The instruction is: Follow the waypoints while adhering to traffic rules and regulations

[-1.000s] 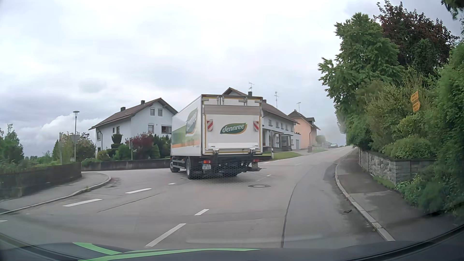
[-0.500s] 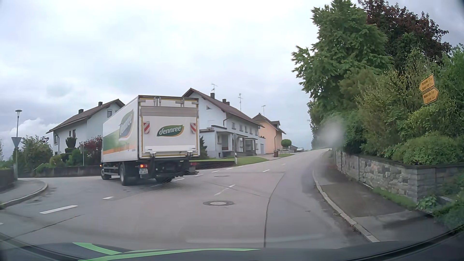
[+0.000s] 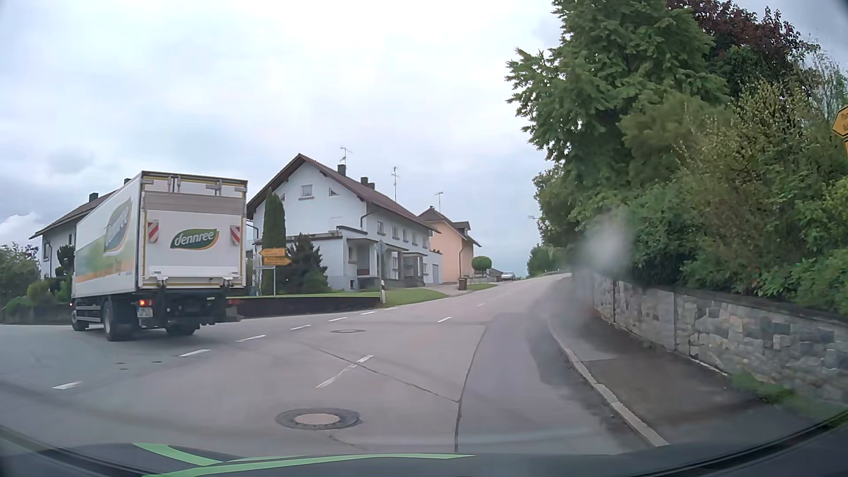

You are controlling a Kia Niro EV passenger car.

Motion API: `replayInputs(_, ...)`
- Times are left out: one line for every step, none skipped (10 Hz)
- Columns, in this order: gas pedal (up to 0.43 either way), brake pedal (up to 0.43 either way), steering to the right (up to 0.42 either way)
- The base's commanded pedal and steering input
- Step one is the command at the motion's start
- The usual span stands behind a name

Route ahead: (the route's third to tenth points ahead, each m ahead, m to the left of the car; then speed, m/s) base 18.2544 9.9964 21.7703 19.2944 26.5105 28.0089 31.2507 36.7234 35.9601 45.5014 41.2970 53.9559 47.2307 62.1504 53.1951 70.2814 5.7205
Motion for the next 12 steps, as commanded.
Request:
replayInputs(0.098,0.000,0.016)
replayInputs(0.110,0.000,-0.008)
replayInputs(0.118,0.000,-0.041)
replayInputs(0.118,0.000,-0.082)
replayInputs(0.118,0.000,-0.123)
replayInputs(0.118,0.000,-0.155)
replayInputs(0.118,0.000,-0.187)
replayInputs(0.138,0.000,-0.211)
replayInputs(0.138,0.000,-0.228)
replayInputs(0.150,0.000,-0.252)
replayInputs(0.150,0.000,-0.285)
replayInputs(0.150,0.000,-0.301)
